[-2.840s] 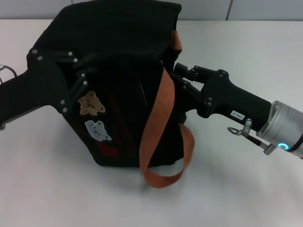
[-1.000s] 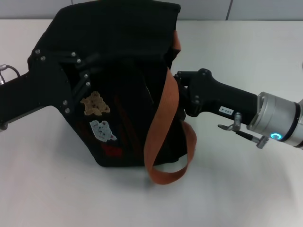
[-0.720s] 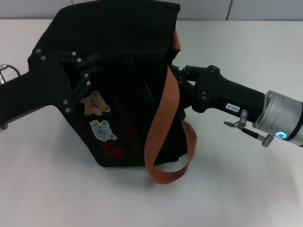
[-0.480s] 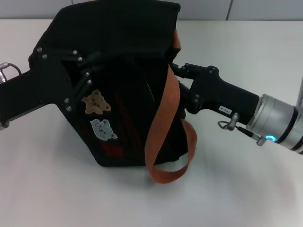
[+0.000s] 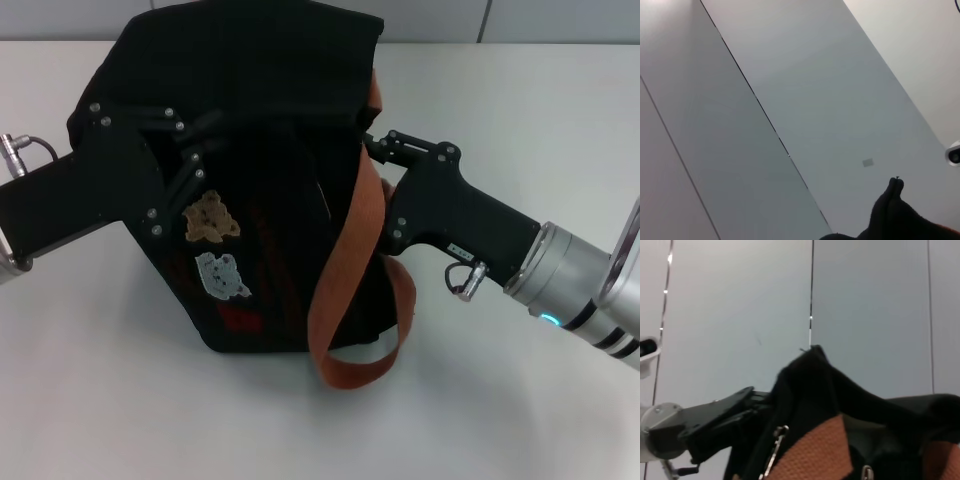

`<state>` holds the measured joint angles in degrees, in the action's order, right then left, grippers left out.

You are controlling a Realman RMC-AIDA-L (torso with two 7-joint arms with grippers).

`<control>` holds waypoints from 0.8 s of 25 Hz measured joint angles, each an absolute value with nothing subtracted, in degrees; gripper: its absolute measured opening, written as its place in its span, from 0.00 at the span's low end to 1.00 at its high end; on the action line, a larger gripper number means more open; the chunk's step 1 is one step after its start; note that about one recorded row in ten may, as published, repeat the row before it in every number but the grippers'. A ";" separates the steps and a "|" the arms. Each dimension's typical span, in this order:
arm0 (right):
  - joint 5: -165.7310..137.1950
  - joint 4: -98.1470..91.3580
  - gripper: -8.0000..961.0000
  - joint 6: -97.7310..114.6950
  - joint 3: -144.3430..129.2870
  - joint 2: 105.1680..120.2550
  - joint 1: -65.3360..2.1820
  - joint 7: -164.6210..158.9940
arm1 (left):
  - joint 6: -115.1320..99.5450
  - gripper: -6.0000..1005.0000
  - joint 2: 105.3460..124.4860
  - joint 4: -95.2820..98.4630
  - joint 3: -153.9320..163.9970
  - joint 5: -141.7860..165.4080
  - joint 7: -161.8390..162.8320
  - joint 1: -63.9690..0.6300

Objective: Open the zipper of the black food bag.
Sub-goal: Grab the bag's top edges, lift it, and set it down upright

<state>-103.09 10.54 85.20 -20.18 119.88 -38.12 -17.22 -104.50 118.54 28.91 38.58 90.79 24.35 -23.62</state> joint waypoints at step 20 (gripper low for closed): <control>-102.82 18.05 0.37 82.85 -14.23 119.89 -37.14 0.81 | -104.21 0.08 118.66 27.44 38.85 90.80 24.17 -24.75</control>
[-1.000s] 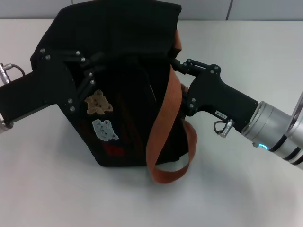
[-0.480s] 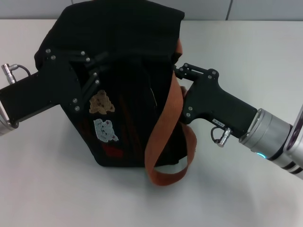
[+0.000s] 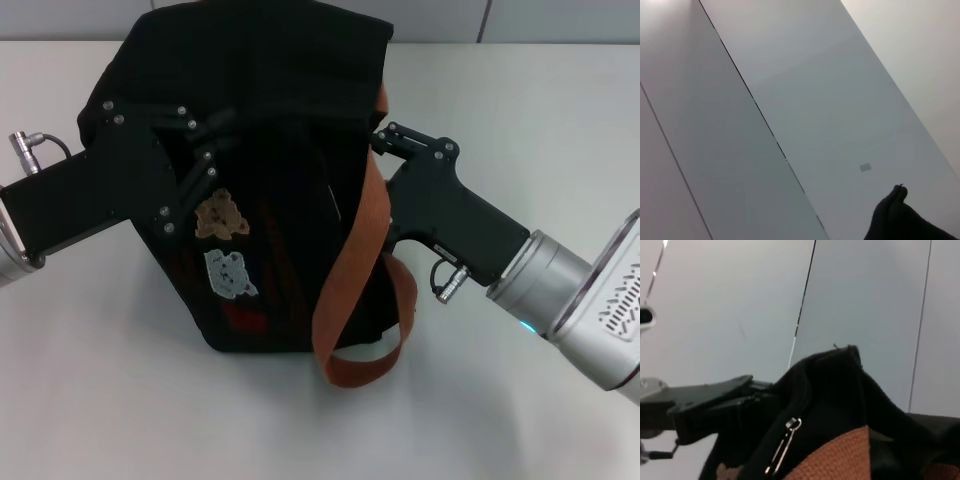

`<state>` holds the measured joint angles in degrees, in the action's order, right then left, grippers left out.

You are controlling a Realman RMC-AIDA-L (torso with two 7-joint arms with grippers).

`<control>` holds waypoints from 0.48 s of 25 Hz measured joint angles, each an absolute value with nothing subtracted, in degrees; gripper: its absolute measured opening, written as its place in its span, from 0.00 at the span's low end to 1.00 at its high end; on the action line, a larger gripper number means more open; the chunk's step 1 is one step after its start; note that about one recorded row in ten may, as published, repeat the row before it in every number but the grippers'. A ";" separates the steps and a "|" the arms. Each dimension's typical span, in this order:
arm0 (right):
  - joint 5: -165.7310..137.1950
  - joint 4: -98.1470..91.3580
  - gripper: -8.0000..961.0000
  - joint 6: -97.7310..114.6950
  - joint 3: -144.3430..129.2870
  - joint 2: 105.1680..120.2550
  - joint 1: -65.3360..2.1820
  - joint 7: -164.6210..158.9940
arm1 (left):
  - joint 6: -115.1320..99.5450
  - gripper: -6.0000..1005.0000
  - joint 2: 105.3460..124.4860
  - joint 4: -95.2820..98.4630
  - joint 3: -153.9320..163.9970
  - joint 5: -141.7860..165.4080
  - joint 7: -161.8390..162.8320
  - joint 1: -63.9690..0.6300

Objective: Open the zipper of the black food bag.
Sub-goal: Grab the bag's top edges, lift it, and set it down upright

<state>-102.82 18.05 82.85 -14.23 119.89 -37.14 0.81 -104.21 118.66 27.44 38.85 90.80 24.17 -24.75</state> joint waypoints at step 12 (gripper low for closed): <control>-103.18 18.40 0.37 80.88 -11.10 119.88 -36.47 3.82 | -104.17 0.08 118.65 26.71 38.85 90.79 24.09 -25.18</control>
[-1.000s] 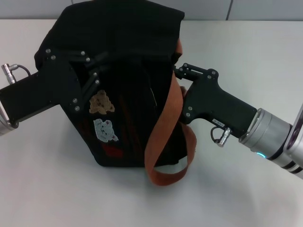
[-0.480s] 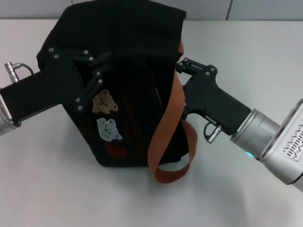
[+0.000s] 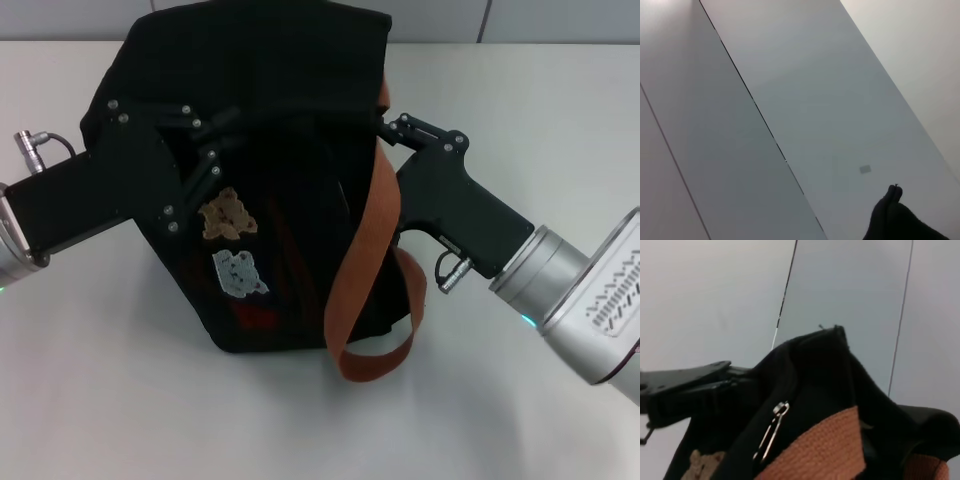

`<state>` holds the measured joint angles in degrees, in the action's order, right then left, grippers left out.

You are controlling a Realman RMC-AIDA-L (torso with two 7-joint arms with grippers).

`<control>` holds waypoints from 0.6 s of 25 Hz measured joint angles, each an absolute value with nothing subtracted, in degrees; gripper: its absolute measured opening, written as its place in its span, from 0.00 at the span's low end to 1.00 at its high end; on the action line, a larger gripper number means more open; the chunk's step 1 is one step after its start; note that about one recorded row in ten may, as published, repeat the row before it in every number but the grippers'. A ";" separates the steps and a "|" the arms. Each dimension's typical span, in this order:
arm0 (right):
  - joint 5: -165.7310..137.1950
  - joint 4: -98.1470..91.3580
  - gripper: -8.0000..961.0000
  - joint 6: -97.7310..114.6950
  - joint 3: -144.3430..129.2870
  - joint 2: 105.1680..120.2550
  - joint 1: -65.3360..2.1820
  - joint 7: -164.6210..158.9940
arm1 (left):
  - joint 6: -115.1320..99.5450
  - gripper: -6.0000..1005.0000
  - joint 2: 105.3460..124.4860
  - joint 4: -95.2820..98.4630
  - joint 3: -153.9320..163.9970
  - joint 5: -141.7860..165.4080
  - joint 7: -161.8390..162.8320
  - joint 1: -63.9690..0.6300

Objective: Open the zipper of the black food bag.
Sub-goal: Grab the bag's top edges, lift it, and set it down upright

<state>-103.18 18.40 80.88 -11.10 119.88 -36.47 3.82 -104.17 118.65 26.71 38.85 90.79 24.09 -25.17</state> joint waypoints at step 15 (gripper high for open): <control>-106.88 20.19 0.37 81.81 -10.16 119.88 -34.42 20.65 | -103.82 0.08 118.65 25.16 38.84 91.08 24.08 -26.44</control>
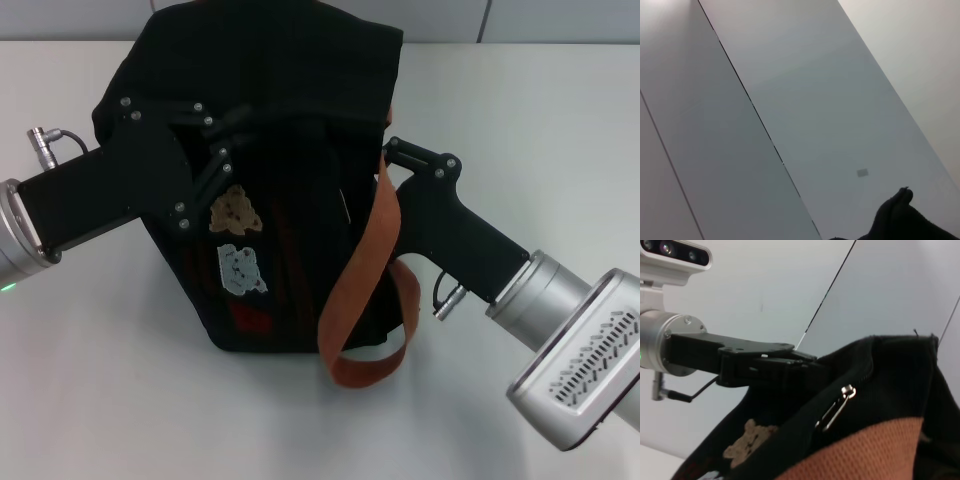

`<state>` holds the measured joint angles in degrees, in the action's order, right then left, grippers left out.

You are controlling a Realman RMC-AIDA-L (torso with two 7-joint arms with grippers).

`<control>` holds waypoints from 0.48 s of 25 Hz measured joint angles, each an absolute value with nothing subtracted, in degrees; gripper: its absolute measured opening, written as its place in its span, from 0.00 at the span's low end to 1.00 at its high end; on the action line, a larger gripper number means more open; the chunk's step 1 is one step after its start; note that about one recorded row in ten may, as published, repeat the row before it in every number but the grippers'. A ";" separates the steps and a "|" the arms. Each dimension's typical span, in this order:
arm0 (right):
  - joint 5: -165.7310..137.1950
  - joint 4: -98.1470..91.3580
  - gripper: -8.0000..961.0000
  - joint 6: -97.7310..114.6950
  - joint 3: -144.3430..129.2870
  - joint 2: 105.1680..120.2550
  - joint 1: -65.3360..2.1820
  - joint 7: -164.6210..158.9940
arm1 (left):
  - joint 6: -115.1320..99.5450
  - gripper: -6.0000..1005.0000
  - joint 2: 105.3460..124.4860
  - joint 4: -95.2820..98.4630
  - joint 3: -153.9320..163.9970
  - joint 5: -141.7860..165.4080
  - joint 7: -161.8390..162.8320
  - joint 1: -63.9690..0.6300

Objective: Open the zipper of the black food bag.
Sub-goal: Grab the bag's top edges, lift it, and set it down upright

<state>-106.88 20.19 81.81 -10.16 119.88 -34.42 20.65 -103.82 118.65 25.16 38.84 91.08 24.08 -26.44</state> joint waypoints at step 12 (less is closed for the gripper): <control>-106.67 23.52 0.37 81.25 -3.99 119.88 -33.98 29.14 | -103.36 0.08 118.73 24.58 38.94 91.22 24.08 -27.14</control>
